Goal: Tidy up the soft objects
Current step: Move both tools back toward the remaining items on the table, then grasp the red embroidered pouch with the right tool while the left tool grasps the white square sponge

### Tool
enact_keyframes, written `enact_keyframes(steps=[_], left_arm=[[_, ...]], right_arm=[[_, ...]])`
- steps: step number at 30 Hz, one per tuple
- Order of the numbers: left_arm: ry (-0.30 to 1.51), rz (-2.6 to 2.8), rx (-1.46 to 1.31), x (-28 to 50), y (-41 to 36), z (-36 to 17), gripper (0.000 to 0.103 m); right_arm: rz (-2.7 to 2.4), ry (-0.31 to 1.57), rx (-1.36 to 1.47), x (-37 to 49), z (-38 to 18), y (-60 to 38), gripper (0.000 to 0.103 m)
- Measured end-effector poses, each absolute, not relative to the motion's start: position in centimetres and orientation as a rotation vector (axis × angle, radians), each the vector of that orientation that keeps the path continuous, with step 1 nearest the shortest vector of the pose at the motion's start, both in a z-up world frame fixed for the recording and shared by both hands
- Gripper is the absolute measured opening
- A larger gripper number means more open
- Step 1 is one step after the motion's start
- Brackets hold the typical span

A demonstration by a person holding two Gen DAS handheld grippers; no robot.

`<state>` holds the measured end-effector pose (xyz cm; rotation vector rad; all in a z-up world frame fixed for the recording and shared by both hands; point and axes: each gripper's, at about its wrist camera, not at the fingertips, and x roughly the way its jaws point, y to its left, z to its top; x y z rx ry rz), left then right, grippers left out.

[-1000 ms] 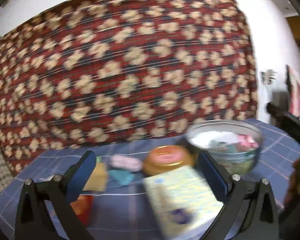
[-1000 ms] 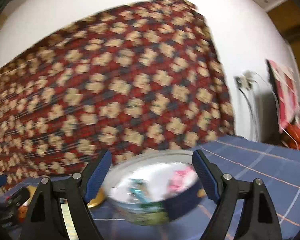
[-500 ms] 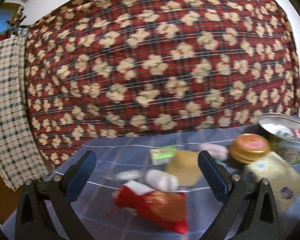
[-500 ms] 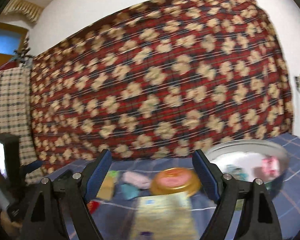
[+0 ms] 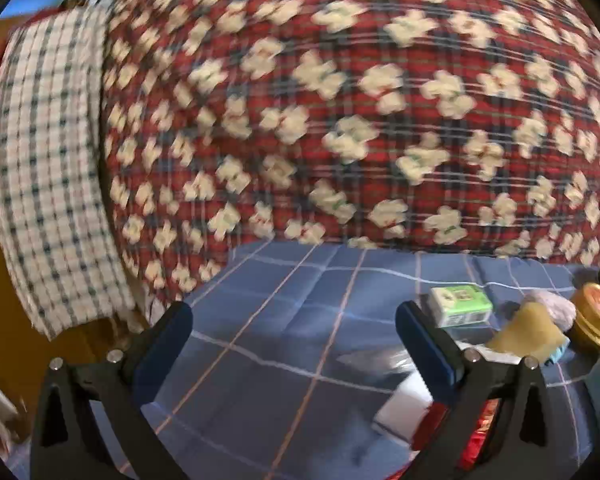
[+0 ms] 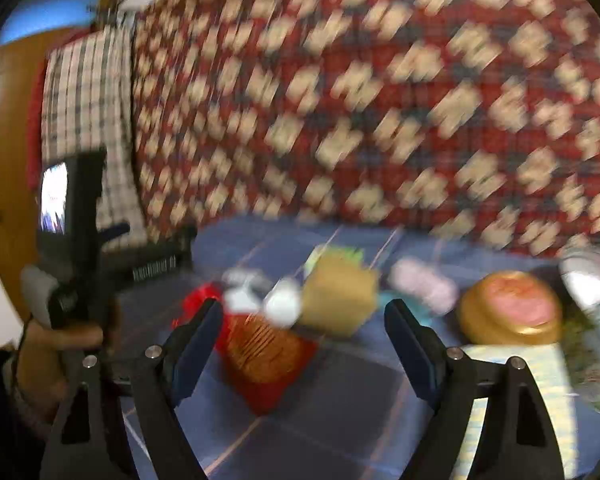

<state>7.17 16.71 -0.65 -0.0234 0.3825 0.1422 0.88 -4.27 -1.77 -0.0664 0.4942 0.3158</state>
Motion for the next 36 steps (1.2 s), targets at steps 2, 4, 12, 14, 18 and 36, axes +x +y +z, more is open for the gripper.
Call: enact_keyframes(steps=[2, 4, 12, 14, 18, 36], left_arm=[[0.409, 0.144, -0.056, 7.4, 17.3, -1.0, 0.103], [0.412, 0.149, -0.058, 7.3, 17.4, -1.1, 0.103], [0.463, 0.132, -0.099, 7.7, 17.7, -1.4, 0.103], [0.480, 0.116, -0.122, 7.9, 17.8, -1.6, 0.103], [0.490, 0.114, -0.124, 8.0, 17.7, -1.7, 0.103], [0.557, -0.154, -0.057, 7.5, 14.7, -2.0, 0.103]], right_arm=[[0.368, 0.574, -0.050, 2.3, -2.7, -3.5, 0.085], [0.410, 0.664, -0.052, 3.9, -3.7, -2.5, 0.085], [0.421, 0.867, -0.123, 8.0, -7.0, 0.0, 0.085], [0.433, 0.872, -0.087, 8.4, -7.0, -0.4, 0.085], [0.446, 0.889, -0.076, 8.2, -7.0, -0.7, 0.073], [0.382, 0.500, 0.125, 1.5, 0.1, -8.5, 0.030]])
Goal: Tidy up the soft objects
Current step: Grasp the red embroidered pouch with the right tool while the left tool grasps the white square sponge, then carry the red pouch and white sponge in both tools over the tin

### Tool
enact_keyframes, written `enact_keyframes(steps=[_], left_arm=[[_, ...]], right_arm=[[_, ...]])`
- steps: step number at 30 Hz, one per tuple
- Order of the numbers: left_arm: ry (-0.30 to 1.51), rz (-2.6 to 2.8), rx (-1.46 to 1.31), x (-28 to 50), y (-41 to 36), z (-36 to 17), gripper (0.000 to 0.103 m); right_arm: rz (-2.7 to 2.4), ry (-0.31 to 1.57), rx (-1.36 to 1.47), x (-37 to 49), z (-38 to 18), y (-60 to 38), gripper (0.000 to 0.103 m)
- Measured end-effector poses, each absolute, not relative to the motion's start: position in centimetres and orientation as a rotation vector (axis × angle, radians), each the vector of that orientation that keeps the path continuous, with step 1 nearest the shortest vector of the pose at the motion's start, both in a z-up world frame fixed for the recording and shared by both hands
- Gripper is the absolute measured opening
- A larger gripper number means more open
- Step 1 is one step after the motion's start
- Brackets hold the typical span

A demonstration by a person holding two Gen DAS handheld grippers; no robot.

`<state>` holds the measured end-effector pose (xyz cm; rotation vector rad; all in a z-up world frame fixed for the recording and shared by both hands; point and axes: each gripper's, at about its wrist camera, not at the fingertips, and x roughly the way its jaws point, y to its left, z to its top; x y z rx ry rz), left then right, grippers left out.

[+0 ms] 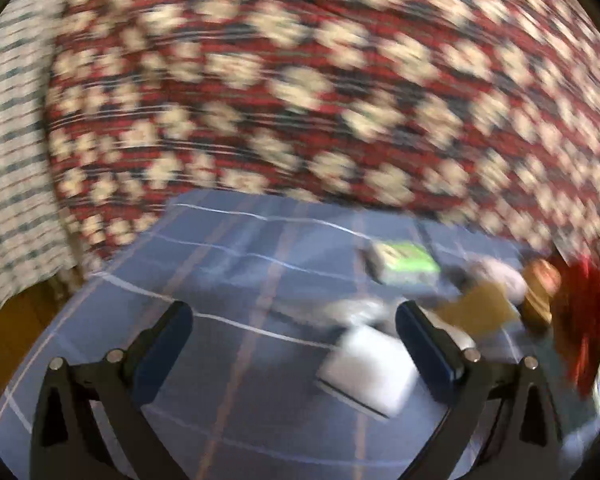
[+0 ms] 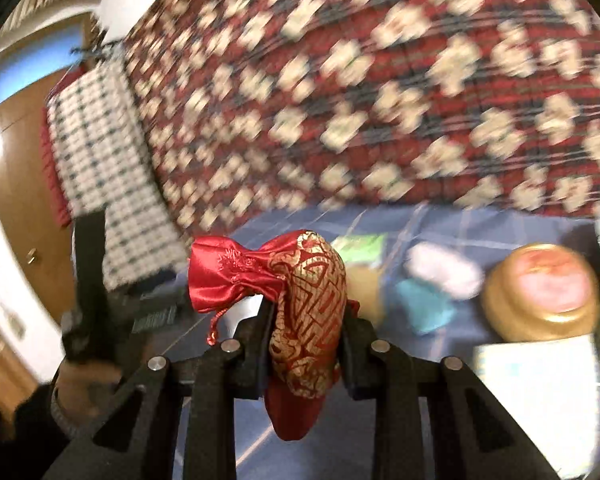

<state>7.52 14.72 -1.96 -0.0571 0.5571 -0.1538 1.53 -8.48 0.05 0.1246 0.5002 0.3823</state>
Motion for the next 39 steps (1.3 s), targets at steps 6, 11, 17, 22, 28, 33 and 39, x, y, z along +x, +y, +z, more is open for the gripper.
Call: enact_keyframes(steps=[6, 11, 17, 22, 28, 33, 39], left_arm=[[0.660, -0.314, 0.126, 7.6, 10.4, -2.7, 0.103], [0.771, -0.296, 0.153, 9.2, 9.4, -4.0, 0.101], [0.888, -0.268, 0.150, 10.9, 9.0, -5.6, 0.078], [0.887, -0.295, 0.109, 10.8, 9.3, -5.8, 0.063], [0.753, -0.285, 0.114, 8.7, 9.3, -4.1, 0.061], [0.560, -0.301, -0.047, 5.6, 11.7, -1.8, 0.062], [0.442, -0.205, -0.140, 4.5, 12.3, -0.5, 0.062]], right_arm=[[0.325, 0.505, 0.190, 1.6, 0.3, -10.5, 0.030], [0.307, 0.503, 0.212, 1.7, 0.4, -11.2, 0.030], [0.313, 0.494, 0.222, 1.5, 0.5, -11.5, 0.030], [0.311, 0.506, 0.218, 1.7, 0.3, -11.3, 0.030], [0.281, 0.447, 0.183, 1.0, 0.8, -11.6, 0.030], [0.245, 0.389, 0.192, 0.3, 1.6, -12.5, 0.030], [0.211, 0.340, 0.161, -0.7, 2.3, -13.1, 0.030]])
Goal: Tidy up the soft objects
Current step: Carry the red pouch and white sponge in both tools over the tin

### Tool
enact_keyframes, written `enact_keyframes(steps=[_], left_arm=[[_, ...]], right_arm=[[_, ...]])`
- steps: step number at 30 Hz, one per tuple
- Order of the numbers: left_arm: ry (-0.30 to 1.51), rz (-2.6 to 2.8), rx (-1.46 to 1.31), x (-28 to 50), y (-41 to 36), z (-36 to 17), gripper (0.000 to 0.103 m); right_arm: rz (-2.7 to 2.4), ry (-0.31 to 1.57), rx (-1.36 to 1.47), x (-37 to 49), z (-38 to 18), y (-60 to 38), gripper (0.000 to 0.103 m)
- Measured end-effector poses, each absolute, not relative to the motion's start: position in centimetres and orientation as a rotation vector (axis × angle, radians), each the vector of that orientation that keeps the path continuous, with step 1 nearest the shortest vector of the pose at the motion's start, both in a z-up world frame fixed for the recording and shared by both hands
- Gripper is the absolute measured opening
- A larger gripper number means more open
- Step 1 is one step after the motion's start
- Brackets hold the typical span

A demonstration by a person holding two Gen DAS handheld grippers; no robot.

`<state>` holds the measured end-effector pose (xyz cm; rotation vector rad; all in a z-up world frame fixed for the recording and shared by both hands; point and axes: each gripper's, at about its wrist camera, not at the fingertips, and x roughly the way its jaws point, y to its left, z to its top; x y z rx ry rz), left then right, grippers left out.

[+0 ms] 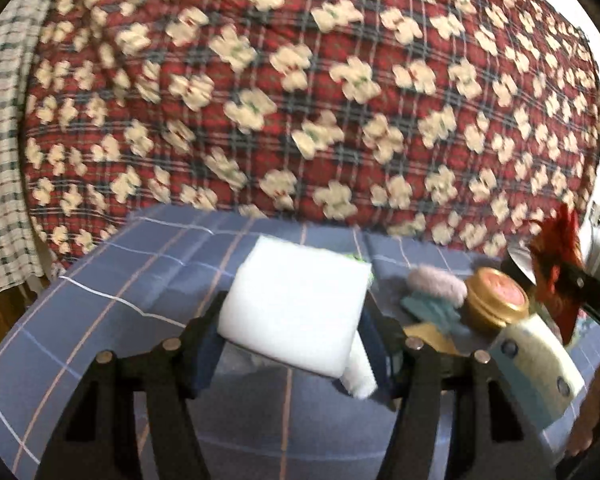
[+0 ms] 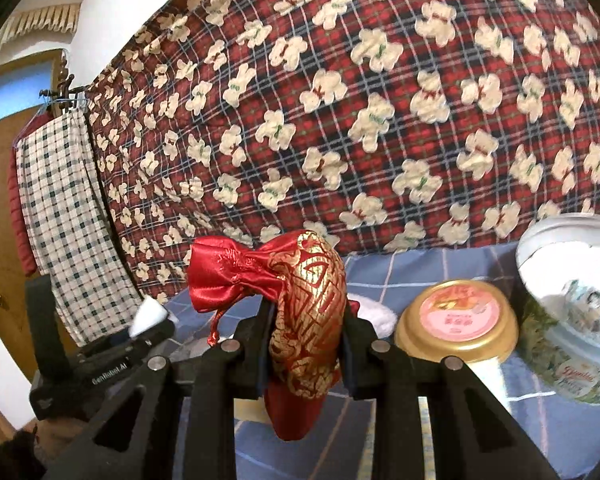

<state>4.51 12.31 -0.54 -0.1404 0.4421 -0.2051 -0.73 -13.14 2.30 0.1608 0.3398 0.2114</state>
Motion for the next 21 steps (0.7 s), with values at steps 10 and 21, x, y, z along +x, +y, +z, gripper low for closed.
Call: enact_keyframes(steps=[10, 21], left_arm=[[0.326, -0.199, 0.001, 2.0, 4.9, 0.7, 0.062], [0.340, -0.194, -0.026, 1.6, 1.4, 0.8, 0.062]], right_arm=[[0.148, 0.292, 0.136, -2.2, 2.7, -15.8, 0.030], [0.139, 0.287, 0.138, -2.8, 2.4, -16.7, 0.030]])
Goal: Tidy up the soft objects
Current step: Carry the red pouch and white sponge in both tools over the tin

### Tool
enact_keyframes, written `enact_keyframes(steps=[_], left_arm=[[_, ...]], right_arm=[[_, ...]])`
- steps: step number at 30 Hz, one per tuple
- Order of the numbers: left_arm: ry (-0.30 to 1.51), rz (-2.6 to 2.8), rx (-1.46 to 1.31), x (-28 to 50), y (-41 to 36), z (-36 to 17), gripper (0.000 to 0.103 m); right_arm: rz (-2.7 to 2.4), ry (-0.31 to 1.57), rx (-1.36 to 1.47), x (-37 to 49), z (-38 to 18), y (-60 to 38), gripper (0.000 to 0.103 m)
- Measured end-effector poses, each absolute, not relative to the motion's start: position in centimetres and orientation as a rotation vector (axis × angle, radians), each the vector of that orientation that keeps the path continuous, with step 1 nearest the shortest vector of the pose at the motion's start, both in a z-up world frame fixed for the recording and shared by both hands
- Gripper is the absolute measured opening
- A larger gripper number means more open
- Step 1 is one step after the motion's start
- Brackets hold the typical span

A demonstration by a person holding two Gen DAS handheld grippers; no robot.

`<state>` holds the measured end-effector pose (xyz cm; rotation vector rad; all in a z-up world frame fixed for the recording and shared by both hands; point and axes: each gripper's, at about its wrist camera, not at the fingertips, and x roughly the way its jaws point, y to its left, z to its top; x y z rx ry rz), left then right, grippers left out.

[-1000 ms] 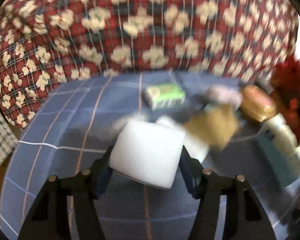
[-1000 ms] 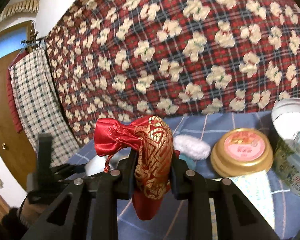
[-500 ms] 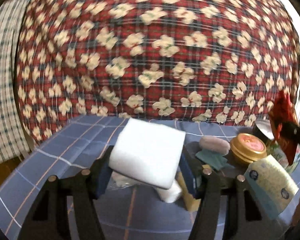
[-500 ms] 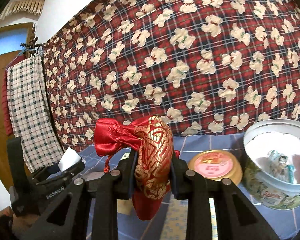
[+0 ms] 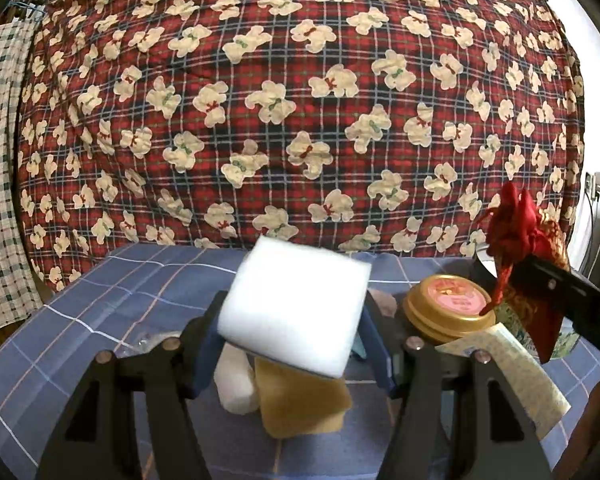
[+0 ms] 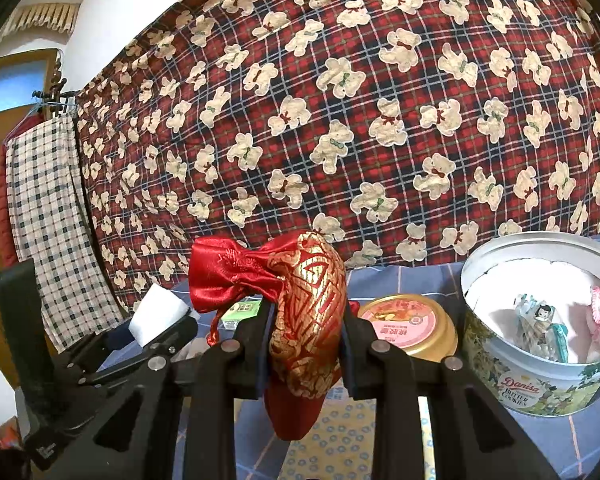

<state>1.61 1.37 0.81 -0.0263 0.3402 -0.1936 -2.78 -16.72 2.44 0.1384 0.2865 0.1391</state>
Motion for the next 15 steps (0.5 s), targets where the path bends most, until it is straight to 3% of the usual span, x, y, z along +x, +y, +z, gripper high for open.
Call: enact_keyframes(steps=[15], left_arm=[[0.367, -0.186, -0.046, 1.2, 0.4, 0.5, 0.062]], right_arm=[[0.093, 0.248, 0.091, -4.1, 2.8, -17.5, 0.030]])
